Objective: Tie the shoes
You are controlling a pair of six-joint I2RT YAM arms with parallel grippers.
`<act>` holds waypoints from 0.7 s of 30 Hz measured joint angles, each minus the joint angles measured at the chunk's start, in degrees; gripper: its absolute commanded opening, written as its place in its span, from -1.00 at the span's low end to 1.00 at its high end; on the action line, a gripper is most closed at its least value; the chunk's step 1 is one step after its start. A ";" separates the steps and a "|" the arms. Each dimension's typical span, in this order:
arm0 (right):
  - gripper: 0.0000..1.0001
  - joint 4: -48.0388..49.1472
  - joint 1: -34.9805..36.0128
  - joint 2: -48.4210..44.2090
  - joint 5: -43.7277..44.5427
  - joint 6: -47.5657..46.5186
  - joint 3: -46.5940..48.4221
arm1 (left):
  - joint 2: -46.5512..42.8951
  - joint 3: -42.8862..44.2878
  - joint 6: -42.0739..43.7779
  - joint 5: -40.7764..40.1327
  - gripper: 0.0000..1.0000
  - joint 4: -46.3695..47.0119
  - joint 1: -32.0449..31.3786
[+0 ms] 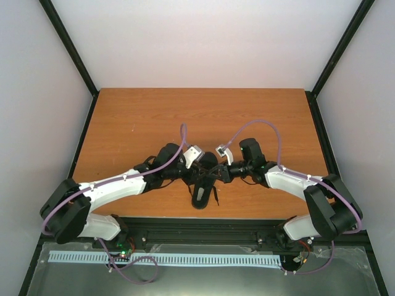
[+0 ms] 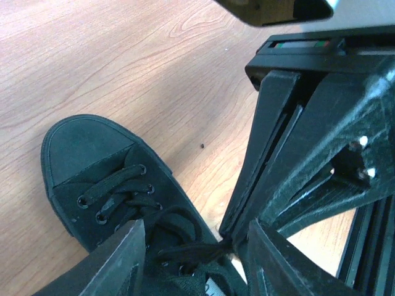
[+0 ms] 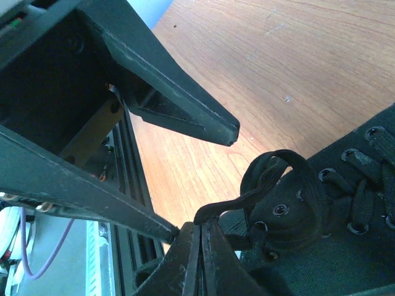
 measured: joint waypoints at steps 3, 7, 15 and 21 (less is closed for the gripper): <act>-0.94 0.24 0.02 0.04 -0.61 0.00 0.00 | -1.81 -2.75 1.68 -0.11 -0.01 1.38 0.17; -0.94 0.57 0.04 0.09 -1.38 0.02 0.00 | -2.78 -5.33 4.42 -1.01 -0.06 1.38 0.26; -0.94 0.74 0.07 0.46 -2.29 0.00 0.02 | -1.25 -5.55 7.10 -1.49 -0.19 2.27 0.28; -0.94 0.87 0.07 1.03 -2.56 0.02 0.02 | 0.42 -5.18 7.91 -0.04 -0.25 2.95 0.28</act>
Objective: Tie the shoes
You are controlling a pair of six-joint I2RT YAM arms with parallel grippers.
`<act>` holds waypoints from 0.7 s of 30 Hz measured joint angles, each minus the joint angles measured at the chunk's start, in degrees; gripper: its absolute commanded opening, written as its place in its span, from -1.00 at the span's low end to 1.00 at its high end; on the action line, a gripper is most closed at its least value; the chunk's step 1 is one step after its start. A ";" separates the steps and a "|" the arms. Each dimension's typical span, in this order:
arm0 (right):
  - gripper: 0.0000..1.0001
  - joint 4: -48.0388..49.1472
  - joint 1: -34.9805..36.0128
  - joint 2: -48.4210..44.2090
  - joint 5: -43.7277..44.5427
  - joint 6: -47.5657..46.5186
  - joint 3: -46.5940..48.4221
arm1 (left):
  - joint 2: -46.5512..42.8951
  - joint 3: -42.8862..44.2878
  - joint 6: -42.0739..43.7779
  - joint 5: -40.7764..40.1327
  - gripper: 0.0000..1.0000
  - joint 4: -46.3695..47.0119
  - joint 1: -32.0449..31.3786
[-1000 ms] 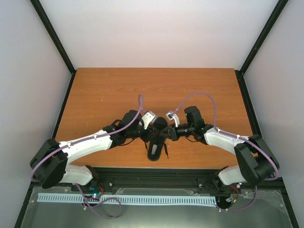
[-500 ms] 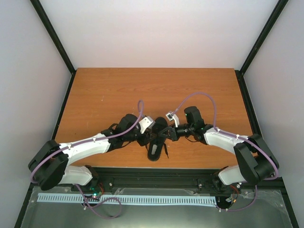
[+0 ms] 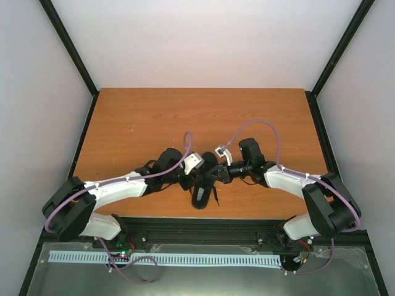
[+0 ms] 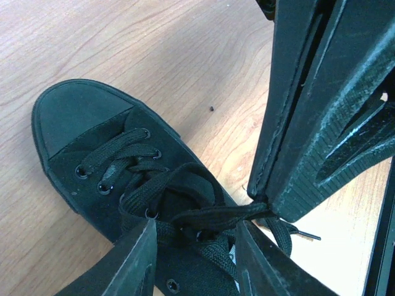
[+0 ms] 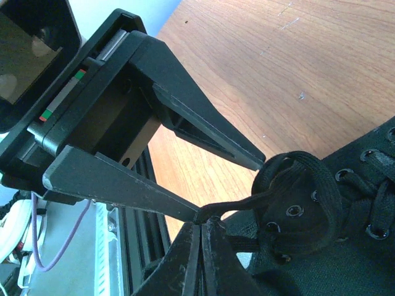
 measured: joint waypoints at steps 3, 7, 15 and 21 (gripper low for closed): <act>-0.94 0.00 0.00 0.02 -0.07 0.00 0.00 | 0.98 0.55 0.15 0.92 -0.30 0.13 0.00; -0.94 0.00 0.00 0.15 -0.24 0.00 0.00 | 1.68 1.31 0.17 1.86 -0.37 0.48 0.00; -0.95 0.02 0.00 0.22 -0.26 0.00 0.00 | 2.29 2.05 0.44 3.34 -0.96 0.79 0.00; -0.22 -0.17 0.00 0.20 0.68 -0.35 0.02 | 1.77 2.27 -0.59 3.52 -0.98 0.90 0.00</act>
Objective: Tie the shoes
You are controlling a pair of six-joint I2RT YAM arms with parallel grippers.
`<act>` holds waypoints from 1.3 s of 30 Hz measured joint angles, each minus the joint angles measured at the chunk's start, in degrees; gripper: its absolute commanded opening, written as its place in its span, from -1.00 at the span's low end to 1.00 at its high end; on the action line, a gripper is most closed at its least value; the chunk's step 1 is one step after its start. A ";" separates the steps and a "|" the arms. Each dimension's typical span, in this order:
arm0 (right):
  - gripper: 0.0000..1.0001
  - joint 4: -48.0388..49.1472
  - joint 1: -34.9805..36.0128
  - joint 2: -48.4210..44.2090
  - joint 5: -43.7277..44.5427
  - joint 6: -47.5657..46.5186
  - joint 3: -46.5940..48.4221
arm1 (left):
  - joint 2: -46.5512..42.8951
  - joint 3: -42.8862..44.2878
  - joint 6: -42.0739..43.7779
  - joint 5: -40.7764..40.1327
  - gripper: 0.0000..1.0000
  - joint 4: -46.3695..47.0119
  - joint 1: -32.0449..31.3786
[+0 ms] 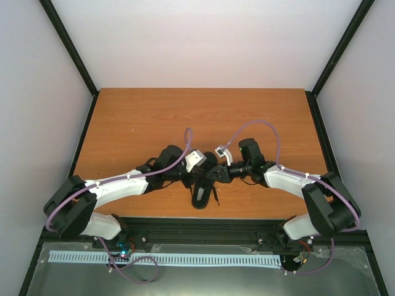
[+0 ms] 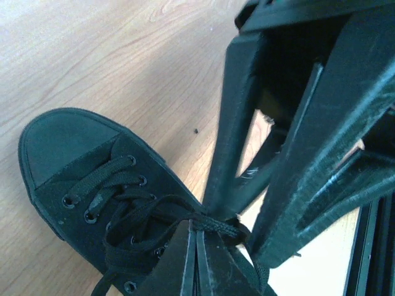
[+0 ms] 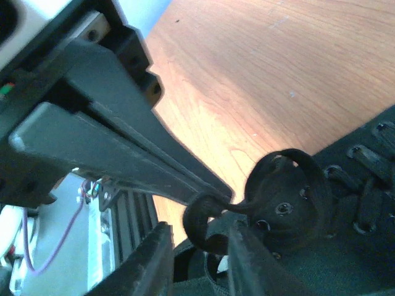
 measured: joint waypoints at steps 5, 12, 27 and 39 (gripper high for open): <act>0.36 -2.14 0.17 -2.05 5.20 -0.17 -0.24 | -2.75 -0.74 -1.97 -0.46 -0.98 0.13 0.00; 0.21 -1.14 2.16 -7.32 12.68 0.00 -5.20 | -5.46 -4.11 -4.90 -0.74 -0.98 0.11 0.00; -0.03 -2.08 10.27 -2.91 18.97 -3.69 -5.60 | -6.03 -4.81 -7.39 -0.74 -0.98 0.09 0.00; -0.94 -5.25 11.74 -8.48 23.47 -2.62 -6.91 | -6.05 -4.81 -7.52 -1.05 -0.99 0.07 0.00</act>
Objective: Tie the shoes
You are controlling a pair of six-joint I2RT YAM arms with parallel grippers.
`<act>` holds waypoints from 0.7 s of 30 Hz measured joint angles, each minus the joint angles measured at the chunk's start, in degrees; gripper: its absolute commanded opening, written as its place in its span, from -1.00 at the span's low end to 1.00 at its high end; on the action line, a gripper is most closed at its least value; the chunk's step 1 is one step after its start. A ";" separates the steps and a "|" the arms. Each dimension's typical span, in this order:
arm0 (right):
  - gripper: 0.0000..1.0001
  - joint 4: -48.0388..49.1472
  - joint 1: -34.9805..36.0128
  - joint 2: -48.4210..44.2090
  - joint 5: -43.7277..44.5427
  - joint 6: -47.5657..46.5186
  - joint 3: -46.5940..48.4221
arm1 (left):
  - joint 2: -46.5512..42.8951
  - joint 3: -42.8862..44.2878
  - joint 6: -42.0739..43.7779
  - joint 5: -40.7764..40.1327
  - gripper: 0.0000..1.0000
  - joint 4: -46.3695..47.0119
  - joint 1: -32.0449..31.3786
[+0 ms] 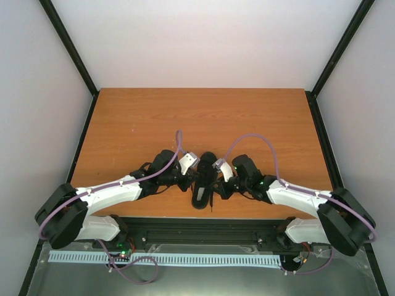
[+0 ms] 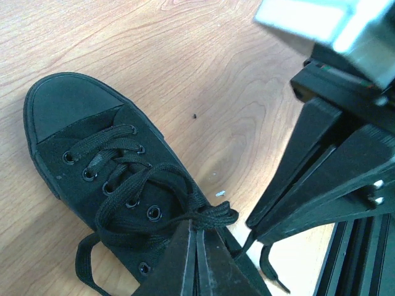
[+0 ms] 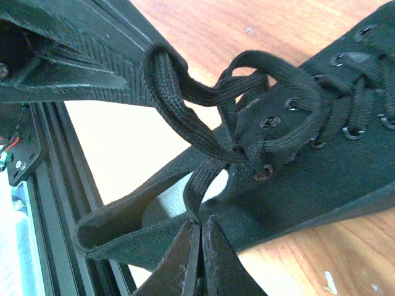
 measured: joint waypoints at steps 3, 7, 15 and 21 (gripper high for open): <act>-0.94 -2.27 0.02 -3.69 2.34 1.14 -0.28 | -0.11 -0.04 0.00 -0.09 -0.98 0.00 0.00; -0.95 -6.25 0.04 -8.20 8.79 4.44 -0.68 | -0.48 -0.57 -0.07 -0.13 -0.98 0.00 0.00; -0.32 -8.81 0.04 -8.09 13.99 12.87 -6.27 | -0.79 -1.99 -1.29 0.57 -0.99 0.26 0.00; -0.03 -9.29 -0.42 -12.35 12.87 13.73 -6.88 | -1.97 -4.35 -2.47 1.27 -0.98 0.59 0.00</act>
